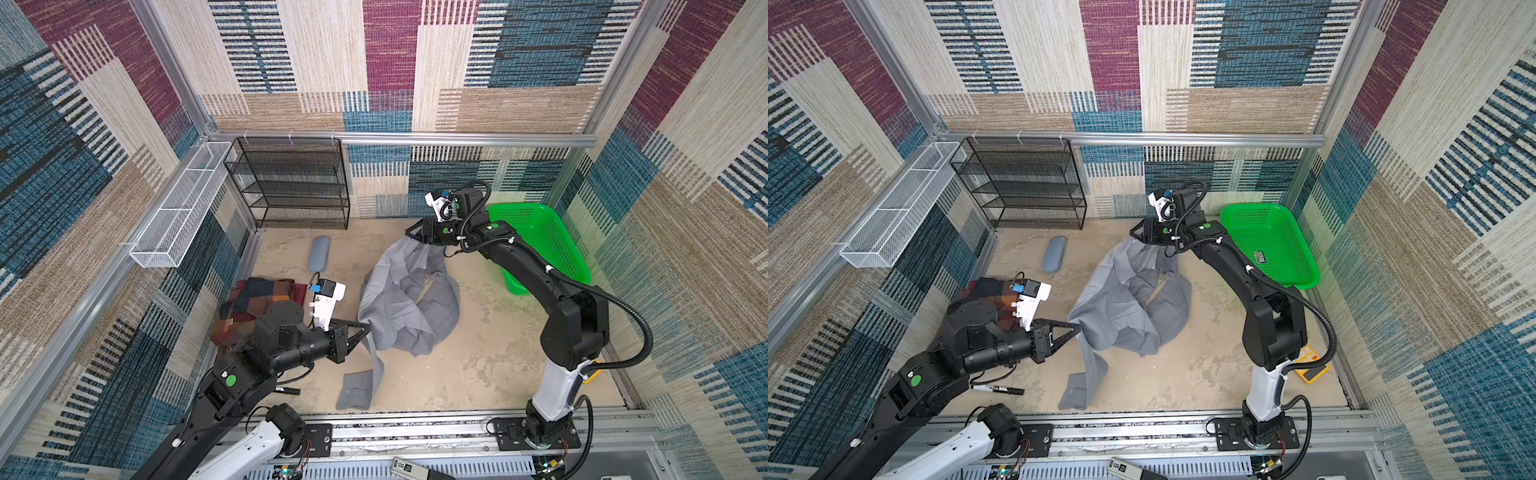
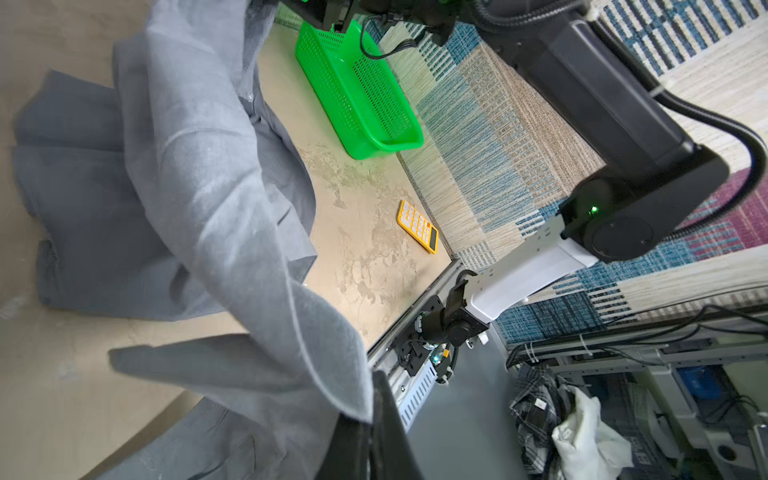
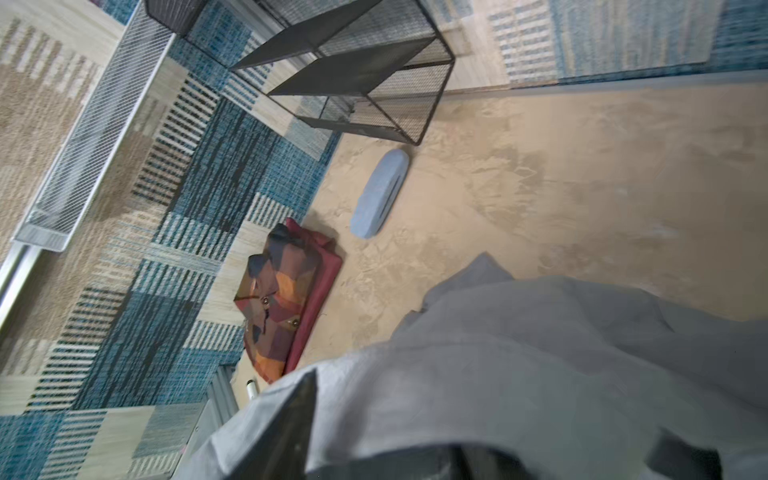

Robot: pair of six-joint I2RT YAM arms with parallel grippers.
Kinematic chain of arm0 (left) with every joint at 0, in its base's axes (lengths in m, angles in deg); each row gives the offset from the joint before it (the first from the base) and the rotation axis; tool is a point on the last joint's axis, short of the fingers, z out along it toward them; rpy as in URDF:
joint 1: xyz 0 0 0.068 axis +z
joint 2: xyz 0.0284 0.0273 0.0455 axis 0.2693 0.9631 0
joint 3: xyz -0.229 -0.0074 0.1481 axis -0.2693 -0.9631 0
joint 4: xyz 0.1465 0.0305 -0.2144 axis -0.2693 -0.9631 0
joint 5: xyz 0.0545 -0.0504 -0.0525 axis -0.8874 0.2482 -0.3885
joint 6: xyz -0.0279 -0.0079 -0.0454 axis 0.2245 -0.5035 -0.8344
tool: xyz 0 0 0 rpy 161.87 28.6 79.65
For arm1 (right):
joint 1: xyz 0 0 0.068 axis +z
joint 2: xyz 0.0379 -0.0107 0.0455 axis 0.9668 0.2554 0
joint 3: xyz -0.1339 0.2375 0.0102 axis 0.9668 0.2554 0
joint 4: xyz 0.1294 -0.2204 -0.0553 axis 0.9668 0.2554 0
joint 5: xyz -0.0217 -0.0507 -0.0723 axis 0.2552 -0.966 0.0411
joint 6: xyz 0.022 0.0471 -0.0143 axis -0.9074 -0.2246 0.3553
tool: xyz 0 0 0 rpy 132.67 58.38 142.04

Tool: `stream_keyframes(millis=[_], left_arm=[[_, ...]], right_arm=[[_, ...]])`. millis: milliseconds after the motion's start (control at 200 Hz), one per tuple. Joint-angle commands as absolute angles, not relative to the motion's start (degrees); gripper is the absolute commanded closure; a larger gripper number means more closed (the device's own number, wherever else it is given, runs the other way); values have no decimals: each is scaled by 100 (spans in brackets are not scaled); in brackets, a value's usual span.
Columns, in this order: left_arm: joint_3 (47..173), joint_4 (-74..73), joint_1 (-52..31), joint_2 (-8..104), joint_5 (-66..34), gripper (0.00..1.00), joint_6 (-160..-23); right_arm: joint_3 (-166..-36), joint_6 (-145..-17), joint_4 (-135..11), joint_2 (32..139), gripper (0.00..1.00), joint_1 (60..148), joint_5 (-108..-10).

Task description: Fold and stack the long sleeve shirts

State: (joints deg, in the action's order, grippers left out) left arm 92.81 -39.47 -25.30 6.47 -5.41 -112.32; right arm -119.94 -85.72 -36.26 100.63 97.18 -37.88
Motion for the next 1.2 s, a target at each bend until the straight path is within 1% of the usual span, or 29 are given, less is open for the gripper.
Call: stream_keyframes(millis=[0, 55, 105, 150, 255, 310, 361, 416, 476, 546, 621, 691, 831, 916, 1012, 1102, 1197], left_arm=[[9505, -3710, -2832, 1090, -661, 100, -11670], [9665, -3617, -3015, 1373, -758, 100, -11789], [9782, -3558, -3127, 1624, -897, 100, -11972], [9898, -3421, -3172, 1820, -896, 100, -12091], [10246, -3236, -3193, 2255, -932, 100, -12258], [10534, -3281, -3192, 2545, -940, 100, -12288], [10805, -3323, -3186, 2819, -907, 100, -12349], [11060, -3344, -3191, 3128, -909, 100, -12472], [11362, -3424, -3192, 3446, -955, 100, -12586], [11662, -3513, -3193, 3755, -1075, 100, -12662], [11986, -3574, -3193, 4075, -1051, 100, -12754], [12248, -3543, -3197, 4334, -906, 100, -12785], [12649, -3753, -3188, 4673, -1007, 100, -12728], [12869, -3798, -3190, 4840, -952, 100, -12693], [13008, -3876, -3192, 4903, -938, 100, -12632], [12983, -3793, -3193, 4920, -870, 100, -12595], [13038, -3752, -3190, 4995, -798, 100, -12549]], right_arm=[[-11776, -8546, -3763, 9238, 32, 9719, -4596], [-11620, -8564, -3682, 8819, 30, 9723, -4485], [-11090, -8599, -3815, 8326, 29, 9747, -4176], [-10568, -8615, -4057, 7809, 30, 9802, -3893], [-9422, -8351, -4218, 6605, 32, 9926, -3706], [-8779, -8287, -4307, 5948, 36, 10076, -3750], [-8483, -8106, -4192, 5535, 37, 10415, -3909], [-8328, -8042, -3952, 5261, 39, 10825, -4236], [-8203, -7966, -3811, 5005, 44, 11112, -4183], [-7980, -7950, -3871, 4648, 44, 11293, -4147], [-7798, -7941, -3880, 4590, 43, 11377, -4039], [-7694, -7932, -3779, 4764, 43, 11446, -4389], [-7545, -7836, -4011, 5015, 43, 11684, -4538], [-7536, -7691, -3939, 5215, 43, 11713, -5247], [-7607, -7551, -3846, 5416, 46, 11719, -5653], [-7511, -7498, -4107, 5441, 53, 11717, -5428], [-7564, -7542, -4220, 5610, 78, 11717, -5134]])
